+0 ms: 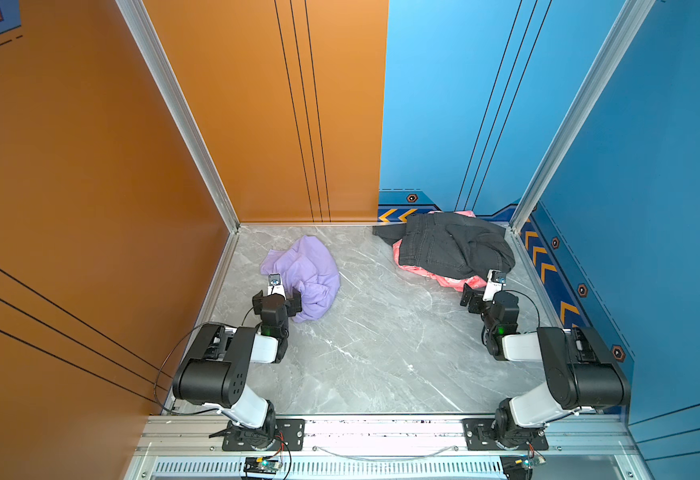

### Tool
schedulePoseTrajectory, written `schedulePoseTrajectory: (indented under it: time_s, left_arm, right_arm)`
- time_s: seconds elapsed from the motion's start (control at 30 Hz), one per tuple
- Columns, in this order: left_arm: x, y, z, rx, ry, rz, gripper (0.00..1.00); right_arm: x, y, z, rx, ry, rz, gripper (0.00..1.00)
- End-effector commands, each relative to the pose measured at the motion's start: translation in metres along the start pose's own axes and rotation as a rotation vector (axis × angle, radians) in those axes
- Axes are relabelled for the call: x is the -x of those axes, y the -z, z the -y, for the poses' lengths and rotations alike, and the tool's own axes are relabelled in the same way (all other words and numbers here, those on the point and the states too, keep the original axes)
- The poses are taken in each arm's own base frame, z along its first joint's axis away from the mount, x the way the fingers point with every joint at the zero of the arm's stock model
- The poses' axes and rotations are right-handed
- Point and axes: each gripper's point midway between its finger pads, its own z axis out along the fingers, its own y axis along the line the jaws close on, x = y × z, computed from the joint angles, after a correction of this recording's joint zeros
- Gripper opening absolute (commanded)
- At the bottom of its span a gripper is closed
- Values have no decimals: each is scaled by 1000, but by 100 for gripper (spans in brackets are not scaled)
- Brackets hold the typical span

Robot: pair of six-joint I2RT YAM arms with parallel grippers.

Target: Pick out a specific cloth from the pile

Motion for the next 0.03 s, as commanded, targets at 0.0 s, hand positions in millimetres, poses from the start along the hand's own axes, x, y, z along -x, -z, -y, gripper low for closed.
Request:
schedulePoseTrajectory:
  time_s: [0.0]
  left_arm:
    - [9, -3, -2, 10, -2, 23, 98]
  right_arm:
    - [2, -2, 1, -17, 22, -4, 100]
